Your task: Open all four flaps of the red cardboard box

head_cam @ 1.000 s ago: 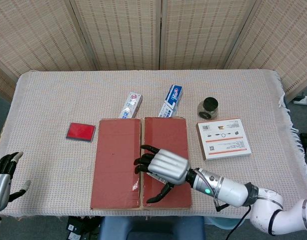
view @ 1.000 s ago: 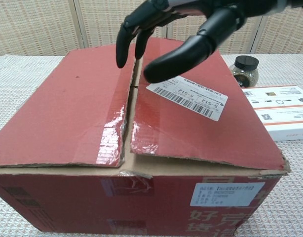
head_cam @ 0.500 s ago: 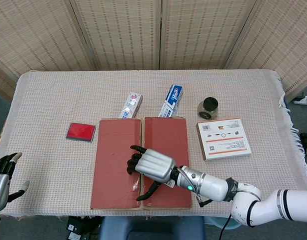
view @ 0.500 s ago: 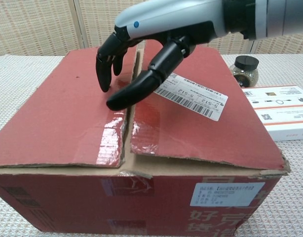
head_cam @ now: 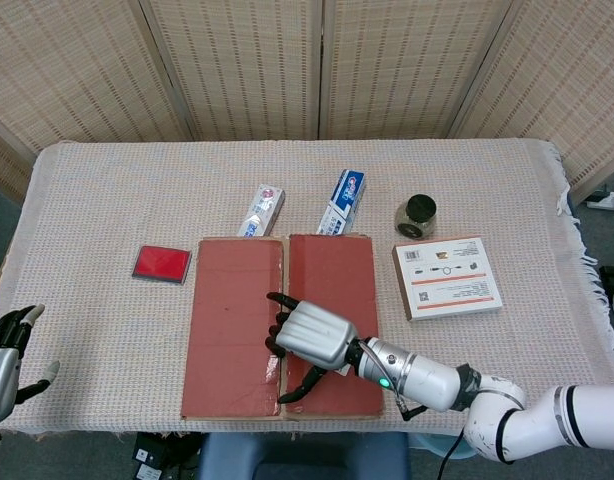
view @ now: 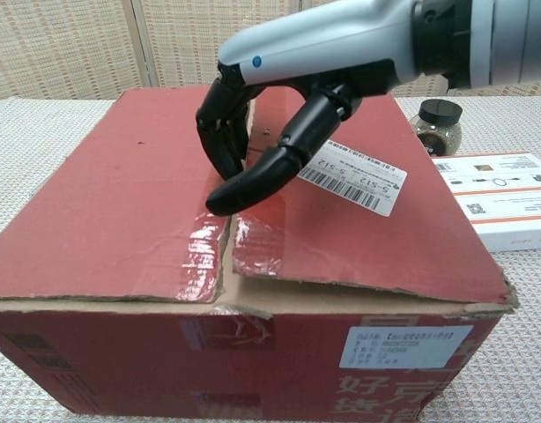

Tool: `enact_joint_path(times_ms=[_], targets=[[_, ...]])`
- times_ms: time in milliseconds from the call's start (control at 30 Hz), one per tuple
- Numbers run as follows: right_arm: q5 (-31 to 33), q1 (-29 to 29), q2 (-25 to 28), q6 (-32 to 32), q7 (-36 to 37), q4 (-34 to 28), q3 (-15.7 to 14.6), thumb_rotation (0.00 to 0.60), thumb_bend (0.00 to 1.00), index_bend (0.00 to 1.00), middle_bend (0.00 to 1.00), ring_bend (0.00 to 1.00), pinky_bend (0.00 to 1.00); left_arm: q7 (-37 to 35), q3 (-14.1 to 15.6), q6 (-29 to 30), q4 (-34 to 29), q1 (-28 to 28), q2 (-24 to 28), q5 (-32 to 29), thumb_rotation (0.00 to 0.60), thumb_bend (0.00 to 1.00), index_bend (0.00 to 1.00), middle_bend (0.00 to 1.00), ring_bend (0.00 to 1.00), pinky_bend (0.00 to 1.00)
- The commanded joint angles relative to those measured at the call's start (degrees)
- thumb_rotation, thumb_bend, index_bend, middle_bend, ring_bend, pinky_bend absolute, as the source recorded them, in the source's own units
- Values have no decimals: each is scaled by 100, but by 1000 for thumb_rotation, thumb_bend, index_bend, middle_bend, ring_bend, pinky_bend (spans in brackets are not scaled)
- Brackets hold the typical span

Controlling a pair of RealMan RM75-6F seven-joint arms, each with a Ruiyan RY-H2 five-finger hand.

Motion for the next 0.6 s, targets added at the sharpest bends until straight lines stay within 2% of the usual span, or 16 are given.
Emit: enact_joint_path(times_ms=[33,267,600], targets=[[-73,-40,27,53,55,-26,-24,179,0,498,480,377,0,-11,-15,18,-4,2,13,-2,600,335,131,152,145,0],[-395,-210,185,332,363,-143,15,180,0,528,522,421,0,-26,-48,14,-8,-12,38,-22,600,335,131,152,145,0],[-1240,-796,908,1107,950,-489,-15,178,0,531,534,438,0,40,-97,-5,-95,-68,82,-5,600,335,131,152,145,0]])
